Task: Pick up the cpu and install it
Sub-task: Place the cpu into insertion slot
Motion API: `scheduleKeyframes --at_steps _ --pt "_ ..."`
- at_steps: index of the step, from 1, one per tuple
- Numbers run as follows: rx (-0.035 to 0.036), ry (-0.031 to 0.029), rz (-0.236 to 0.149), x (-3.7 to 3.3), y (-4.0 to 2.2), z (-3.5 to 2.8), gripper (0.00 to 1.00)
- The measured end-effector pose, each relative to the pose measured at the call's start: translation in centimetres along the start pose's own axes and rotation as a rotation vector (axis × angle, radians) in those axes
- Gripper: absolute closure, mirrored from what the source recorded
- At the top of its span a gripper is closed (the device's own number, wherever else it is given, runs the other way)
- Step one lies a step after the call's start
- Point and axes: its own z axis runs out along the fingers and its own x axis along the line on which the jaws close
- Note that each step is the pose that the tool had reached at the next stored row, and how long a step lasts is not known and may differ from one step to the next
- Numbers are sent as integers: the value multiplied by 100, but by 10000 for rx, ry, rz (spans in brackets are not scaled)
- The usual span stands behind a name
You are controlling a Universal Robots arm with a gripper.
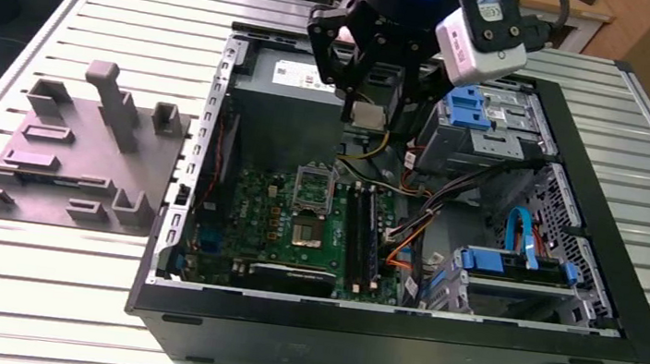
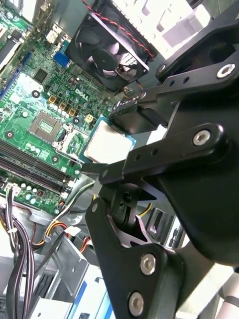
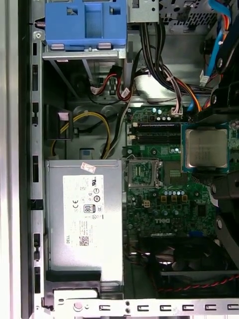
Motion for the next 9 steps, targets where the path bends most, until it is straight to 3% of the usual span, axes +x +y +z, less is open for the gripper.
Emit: scheduleKeyframes --at_steps 9 --pt "1 0 1 1 -12 39 53"
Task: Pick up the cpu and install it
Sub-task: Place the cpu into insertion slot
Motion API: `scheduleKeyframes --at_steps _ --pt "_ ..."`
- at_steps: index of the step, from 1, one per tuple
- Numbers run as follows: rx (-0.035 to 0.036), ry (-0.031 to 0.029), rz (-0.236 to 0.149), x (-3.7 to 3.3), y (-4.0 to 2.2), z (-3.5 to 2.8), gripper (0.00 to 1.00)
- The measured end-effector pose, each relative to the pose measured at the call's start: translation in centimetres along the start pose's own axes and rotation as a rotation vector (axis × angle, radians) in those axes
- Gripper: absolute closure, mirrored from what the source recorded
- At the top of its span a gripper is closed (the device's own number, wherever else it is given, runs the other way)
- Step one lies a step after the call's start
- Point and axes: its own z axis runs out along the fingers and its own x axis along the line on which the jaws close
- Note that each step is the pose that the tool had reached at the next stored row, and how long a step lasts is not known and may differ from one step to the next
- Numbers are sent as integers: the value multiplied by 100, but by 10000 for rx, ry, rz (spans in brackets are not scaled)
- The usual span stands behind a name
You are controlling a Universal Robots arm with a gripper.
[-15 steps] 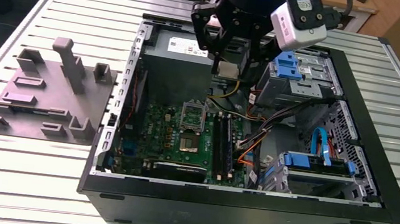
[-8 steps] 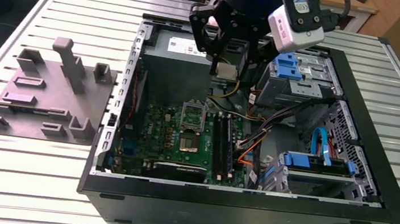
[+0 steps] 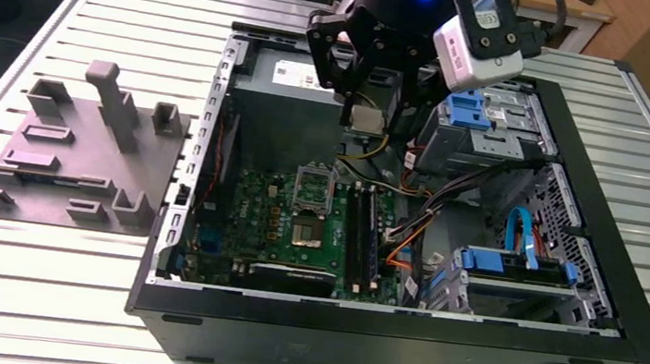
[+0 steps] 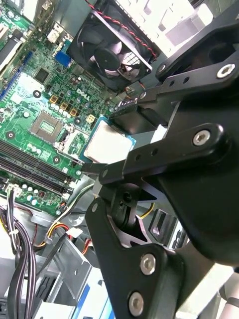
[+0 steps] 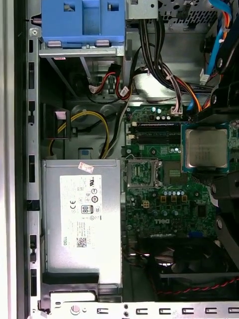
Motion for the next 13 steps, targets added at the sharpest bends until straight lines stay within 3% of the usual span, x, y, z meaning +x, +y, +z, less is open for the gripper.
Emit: scheduleKeyframes --at_steps 13 --pt "-1 0 0 0 -6 44 53"
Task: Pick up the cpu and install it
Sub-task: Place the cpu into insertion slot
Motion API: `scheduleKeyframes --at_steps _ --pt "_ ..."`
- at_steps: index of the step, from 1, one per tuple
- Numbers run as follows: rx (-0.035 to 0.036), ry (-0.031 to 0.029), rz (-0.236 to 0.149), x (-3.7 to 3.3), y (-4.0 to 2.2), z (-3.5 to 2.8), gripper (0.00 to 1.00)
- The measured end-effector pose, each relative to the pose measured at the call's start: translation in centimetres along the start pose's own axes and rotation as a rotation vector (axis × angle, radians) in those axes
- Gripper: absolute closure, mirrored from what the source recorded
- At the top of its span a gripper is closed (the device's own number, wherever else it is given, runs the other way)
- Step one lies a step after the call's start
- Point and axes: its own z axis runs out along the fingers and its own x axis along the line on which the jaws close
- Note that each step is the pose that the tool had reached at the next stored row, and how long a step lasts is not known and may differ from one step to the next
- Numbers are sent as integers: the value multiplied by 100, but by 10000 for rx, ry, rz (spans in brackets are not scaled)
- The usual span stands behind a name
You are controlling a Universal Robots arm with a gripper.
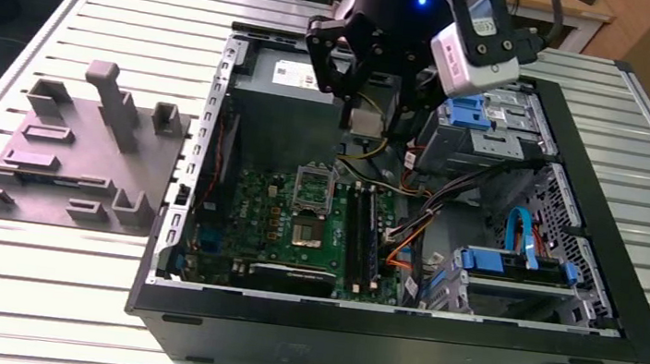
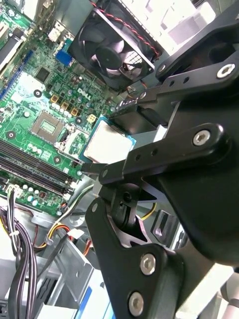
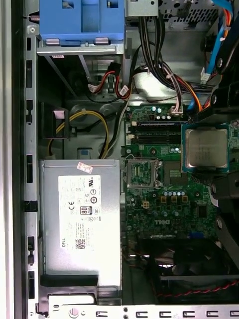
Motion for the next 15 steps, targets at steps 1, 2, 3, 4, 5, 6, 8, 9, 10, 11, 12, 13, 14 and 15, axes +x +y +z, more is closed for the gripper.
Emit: scheduleKeyframes --at_steps 1,2,3,4,5,6,8,9,10,11,12,13,14,15 --pt "0 0 0 0 0 5 53" --pt "0 0 1 0 0 10 53" --pt "0 0 0 0 0 14 53" --pt "0 0 0 0 0 19 53" --pt "0 0 0 0 -1 23 53" --pt "0 0 0 0 -1 27 53" --pt "0 0 0 0 -1 36 53" --pt "1 0 1 0 -1 40 53" --pt "0 0 0 0 -1 44 53" --pt "0 0 0 0 -1 49 53" --pt "0 0 0 0 -1 53 53" --pt "0 0 0 0 -1 58 53" --pt "-1 -1 0 0 -1 63 53" --pt "0 0 1 0 -1 68 53"
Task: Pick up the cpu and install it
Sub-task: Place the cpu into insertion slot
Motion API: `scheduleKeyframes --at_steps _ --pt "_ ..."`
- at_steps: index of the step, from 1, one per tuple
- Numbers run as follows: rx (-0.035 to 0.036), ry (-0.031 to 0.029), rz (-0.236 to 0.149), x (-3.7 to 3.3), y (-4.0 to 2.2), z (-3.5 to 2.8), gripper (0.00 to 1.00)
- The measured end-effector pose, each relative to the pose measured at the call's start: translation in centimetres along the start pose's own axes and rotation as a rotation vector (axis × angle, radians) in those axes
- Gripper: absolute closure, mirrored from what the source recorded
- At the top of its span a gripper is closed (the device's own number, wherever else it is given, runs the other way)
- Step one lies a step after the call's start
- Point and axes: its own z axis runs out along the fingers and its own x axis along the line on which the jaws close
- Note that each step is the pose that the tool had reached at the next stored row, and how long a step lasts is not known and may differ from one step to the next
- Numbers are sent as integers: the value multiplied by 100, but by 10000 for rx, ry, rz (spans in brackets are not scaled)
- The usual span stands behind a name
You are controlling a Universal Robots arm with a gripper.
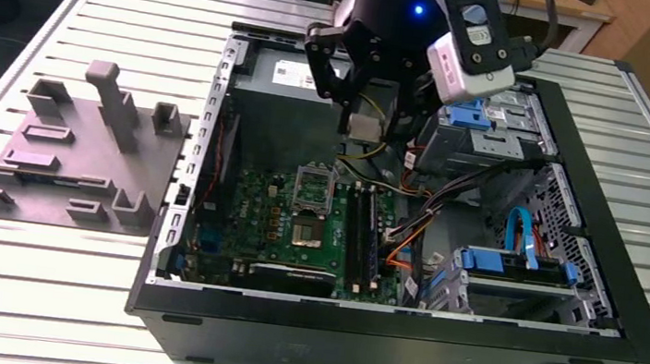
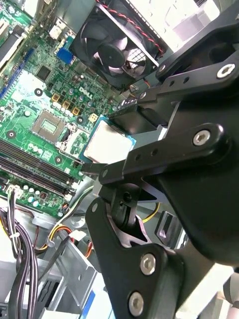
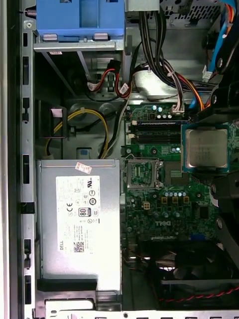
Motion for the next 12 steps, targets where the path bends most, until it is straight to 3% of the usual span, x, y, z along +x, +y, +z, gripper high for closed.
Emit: scheduleKeyframes --at_steps 12 --pt "0 0 0 0 -2 61 53"
